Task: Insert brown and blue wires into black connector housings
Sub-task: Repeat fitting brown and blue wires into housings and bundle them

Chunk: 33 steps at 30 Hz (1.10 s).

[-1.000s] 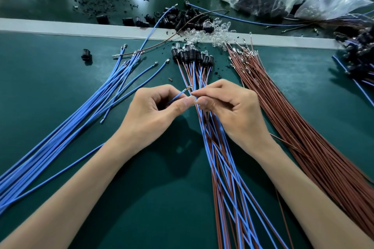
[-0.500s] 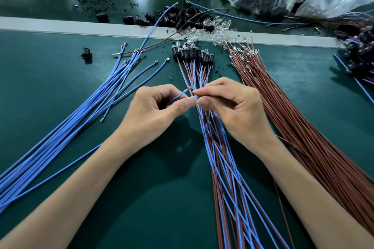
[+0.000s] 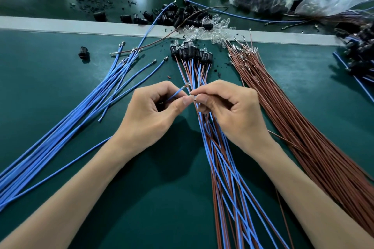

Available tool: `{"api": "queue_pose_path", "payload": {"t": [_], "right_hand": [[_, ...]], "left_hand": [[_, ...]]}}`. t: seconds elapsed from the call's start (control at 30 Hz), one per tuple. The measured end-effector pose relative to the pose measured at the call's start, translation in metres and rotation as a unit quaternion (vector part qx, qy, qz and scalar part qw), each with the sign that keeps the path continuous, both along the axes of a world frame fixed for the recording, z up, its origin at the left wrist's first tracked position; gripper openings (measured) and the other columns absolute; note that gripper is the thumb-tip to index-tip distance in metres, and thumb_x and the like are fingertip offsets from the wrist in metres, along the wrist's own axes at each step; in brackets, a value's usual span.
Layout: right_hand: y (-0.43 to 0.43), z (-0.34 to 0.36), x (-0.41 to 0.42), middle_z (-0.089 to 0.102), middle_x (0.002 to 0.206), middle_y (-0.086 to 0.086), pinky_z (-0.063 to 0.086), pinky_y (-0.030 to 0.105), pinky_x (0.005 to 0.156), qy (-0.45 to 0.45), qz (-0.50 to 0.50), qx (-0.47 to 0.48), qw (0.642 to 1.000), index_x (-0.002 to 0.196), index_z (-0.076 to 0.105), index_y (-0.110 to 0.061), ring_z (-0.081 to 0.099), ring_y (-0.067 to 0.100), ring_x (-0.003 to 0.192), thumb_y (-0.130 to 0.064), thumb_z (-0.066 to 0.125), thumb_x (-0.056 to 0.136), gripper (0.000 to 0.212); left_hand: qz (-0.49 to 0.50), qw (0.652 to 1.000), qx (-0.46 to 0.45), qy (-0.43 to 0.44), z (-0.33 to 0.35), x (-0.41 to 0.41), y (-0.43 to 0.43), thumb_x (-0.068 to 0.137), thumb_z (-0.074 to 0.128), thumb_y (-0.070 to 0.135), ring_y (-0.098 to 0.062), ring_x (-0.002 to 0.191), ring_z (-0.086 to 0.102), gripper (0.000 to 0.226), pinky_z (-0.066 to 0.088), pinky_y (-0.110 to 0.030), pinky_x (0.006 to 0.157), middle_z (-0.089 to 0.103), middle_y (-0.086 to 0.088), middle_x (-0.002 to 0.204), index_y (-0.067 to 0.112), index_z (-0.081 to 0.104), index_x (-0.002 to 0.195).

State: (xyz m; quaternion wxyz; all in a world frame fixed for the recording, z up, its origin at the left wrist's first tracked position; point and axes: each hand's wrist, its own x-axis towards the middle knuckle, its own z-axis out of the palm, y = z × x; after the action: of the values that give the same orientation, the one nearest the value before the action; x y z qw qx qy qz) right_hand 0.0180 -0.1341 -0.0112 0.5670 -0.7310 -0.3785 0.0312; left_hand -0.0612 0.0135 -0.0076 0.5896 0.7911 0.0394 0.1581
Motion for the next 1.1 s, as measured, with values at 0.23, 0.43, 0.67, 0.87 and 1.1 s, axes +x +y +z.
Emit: {"api": "queue_pose_path", "payload": {"t": [0.23, 0.43, 0.67, 0.87, 1.1], "right_hand": [[0.002, 0.001, -0.001, 0.066, 0.086, 0.0, 0.05, 0.019, 0.072, -0.03, -0.024, -0.003, 0.999, 0.099, 0.072, -0.005, 0.064, 0.008, 0.075, -0.009, 0.069, 0.083, 0.017], [0.001, 0.0, 0.0, 0.066, 0.086, 0.002, 0.047, 0.014, 0.074, -0.056, -0.018, -0.014, 0.998, 0.098, 0.072, -0.004, 0.063, 0.007, 0.078, -0.001, 0.068, 0.083, 0.016], [0.002, 0.001, 0.0, 0.06, 0.092, 0.007, 0.048, 0.02, 0.075, -0.084, -0.041, -0.003, 0.996, 0.101, 0.071, -0.005, 0.06, 0.016, 0.08, -0.001, 0.067, 0.083, 0.019], [0.002, 0.004, -0.005, 0.065, 0.089, 0.004, 0.049, 0.017, 0.077, -0.095, -0.056, 0.021, 0.994, 0.1, 0.071, -0.002, 0.063, 0.009, 0.081, -0.004, 0.072, 0.08, 0.021], [0.001, 0.007, -0.007, 0.066, 0.088, 0.003, 0.052, 0.02, 0.077, -0.114, -0.052, 0.044, 0.991, 0.094, 0.07, 0.001, 0.065, 0.012, 0.08, -0.002, 0.075, 0.077, 0.018]], "left_hand": [[0.026, 1.0, -0.008, -0.001, -0.002, 0.001, 0.001, 0.084, 0.065, 0.024, -0.01, 0.055, 0.034, 0.015, 0.027, -0.026, 0.05, 0.044, -0.006, 0.059, 0.017, 0.061, 0.071], [0.021, 1.0, -0.018, 0.001, -0.002, 0.0, 0.0, 0.084, 0.067, 0.029, -0.009, 0.055, 0.034, 0.017, 0.027, -0.024, 0.05, 0.045, -0.003, 0.06, 0.02, 0.061, 0.071], [0.078, 0.996, -0.017, -0.04, 0.002, 0.0, -0.005, 0.082, 0.065, 0.032, -0.02, 0.058, 0.056, 0.007, 0.049, -0.042, 0.06, 0.057, 0.009, 0.064, 0.031, 0.062, 0.076], [0.093, 0.99, -0.082, -0.067, 0.004, 0.0, -0.003, 0.085, 0.065, 0.027, -0.005, 0.059, 0.055, 0.004, 0.047, -0.017, 0.058, 0.06, 0.013, 0.067, 0.031, 0.064, 0.087], [0.061, 0.992, -0.099, -0.056, 0.009, -0.003, -0.006, 0.085, 0.062, 0.03, -0.003, 0.068, 0.052, 0.011, 0.041, -0.025, 0.061, 0.06, 0.012, 0.071, 0.021, 0.068, 0.086]]}}
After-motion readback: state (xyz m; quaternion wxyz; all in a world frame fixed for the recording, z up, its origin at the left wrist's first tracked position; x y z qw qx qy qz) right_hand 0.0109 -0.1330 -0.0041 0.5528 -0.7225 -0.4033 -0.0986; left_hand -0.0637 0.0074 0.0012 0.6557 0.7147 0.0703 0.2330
